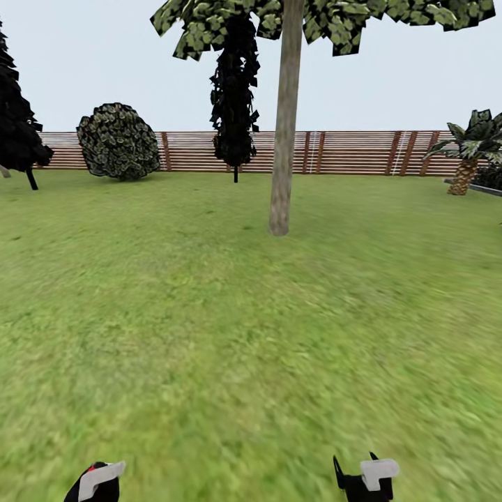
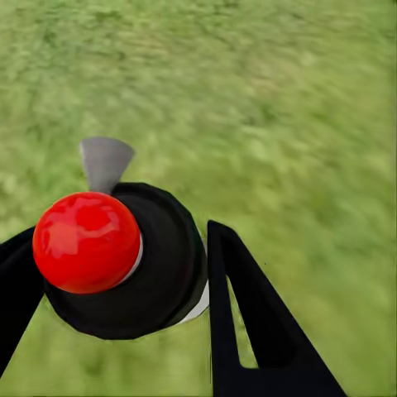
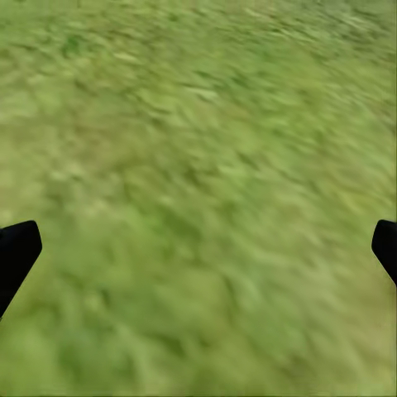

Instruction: In the garden, pick up the pesticide atomizer on the floor and spray pesticide onto both trees until each tree trunk is fully covered.

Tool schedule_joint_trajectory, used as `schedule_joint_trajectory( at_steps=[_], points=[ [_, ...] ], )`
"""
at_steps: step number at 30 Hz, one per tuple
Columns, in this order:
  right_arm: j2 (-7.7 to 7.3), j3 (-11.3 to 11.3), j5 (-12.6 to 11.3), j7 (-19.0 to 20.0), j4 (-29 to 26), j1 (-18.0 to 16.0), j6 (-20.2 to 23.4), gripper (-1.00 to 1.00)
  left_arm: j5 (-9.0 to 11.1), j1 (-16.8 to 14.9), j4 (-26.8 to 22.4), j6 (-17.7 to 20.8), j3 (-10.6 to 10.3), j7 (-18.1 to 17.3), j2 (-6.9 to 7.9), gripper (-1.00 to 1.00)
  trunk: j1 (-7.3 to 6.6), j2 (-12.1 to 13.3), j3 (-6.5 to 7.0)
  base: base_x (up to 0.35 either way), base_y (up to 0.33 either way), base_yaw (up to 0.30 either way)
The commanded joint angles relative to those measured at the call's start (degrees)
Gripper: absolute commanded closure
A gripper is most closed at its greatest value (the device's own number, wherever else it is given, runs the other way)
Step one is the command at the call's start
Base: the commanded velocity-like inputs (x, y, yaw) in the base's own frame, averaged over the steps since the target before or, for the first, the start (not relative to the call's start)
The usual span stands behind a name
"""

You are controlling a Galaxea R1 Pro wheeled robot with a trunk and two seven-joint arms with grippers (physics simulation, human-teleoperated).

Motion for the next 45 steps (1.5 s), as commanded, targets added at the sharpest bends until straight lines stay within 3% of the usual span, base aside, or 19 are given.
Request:
schedule_joint_trajectory(
  at_steps=[1, 34, 45],
  points=[
    [0.02, 0.00, 0.01, 0.00, 0.01, 0.00, 0.00, -1.00, -0.01, 0.00, -0.01, 0.00, 0.00, -0.01, -0.01, 1.00, 0.00, 0.00, 0.00, 0.340, -0.013, 0.000],
    [0.00, 0.00, 0.02, 0.00, 0.01, 0.00, 0.00, -1.00, -0.01, 0.00, -0.02, 0.08, 0.00, -0.01, 0.05, 1.00, 0.00, 0.00, 0.00, 0.340, -0.071, 0.000],
    [-0.01, 0.00, 0.01, 0.00, -0.02, 0.00, 0.00, -1.00, -0.01, 0.00, 0.04, 0.08, 0.00, -0.01, 0.07, 1.00, 0.00, 0.00, 0.00, 0.340, -0.079, -0.191]
  ],
)
